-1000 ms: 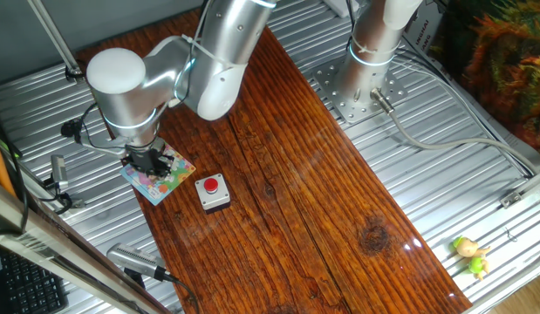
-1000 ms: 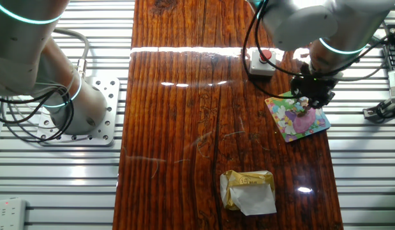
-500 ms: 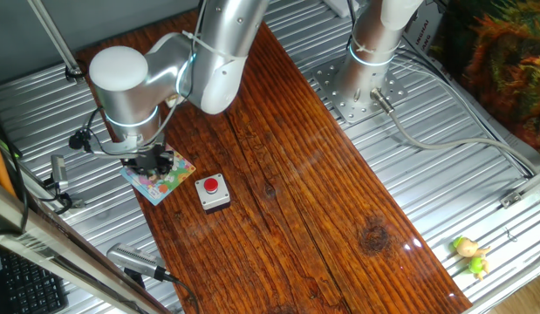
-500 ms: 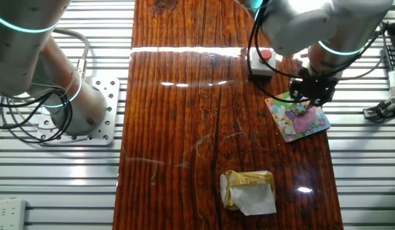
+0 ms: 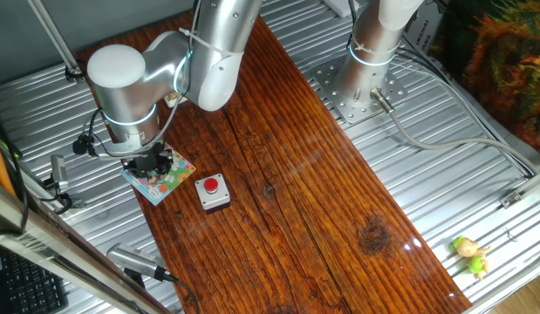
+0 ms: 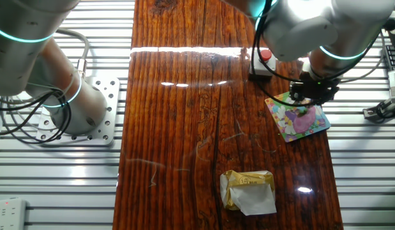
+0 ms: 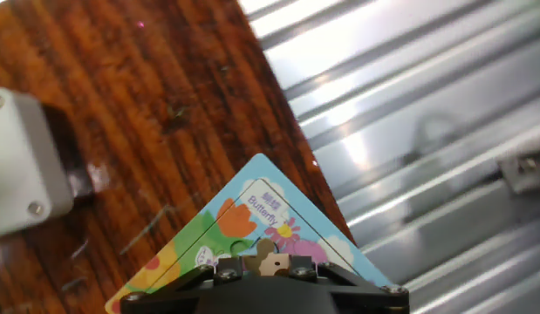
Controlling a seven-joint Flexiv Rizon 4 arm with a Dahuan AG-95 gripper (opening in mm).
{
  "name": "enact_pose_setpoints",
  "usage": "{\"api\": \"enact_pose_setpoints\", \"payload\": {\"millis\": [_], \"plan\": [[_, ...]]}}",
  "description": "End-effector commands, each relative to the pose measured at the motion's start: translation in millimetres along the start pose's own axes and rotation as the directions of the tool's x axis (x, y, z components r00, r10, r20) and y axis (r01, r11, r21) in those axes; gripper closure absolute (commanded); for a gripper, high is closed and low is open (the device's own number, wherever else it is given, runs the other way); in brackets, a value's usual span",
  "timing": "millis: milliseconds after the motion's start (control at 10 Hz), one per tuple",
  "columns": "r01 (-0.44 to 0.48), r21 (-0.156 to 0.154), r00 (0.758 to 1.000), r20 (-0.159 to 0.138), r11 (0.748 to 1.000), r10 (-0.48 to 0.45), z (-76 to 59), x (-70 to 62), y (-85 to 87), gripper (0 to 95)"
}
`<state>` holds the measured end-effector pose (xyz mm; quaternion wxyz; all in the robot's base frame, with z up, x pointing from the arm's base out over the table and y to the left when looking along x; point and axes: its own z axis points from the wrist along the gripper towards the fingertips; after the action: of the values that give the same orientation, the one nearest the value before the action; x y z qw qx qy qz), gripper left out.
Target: Assemble one piece of a puzzle
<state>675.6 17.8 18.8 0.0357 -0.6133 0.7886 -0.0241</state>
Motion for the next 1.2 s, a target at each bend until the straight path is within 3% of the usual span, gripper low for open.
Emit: {"api": "enact_pose_setpoints", "payload": {"millis": [100,500,600,900,1200], "plan": [[0.07,-0.002,0.997,0.011,0.998,-0.07,-0.3,0.0,0.3,95.0],[0.169,-0.001,0.985,0.028,0.986,-0.169,-0.7,-0.1,0.3,95.0],[0.212,-0.002,0.976,0.048,0.977,-0.212,-1.1,-0.1,0.3,95.0],[0.309,-0.002,0.949,0.074,0.951,-0.308,-5.0,-0.6,0.9,95.0],[0.375,-0.021,0.926,0.059,0.927,-0.373,-6.7,-4.9,1.3,95.0]]}}
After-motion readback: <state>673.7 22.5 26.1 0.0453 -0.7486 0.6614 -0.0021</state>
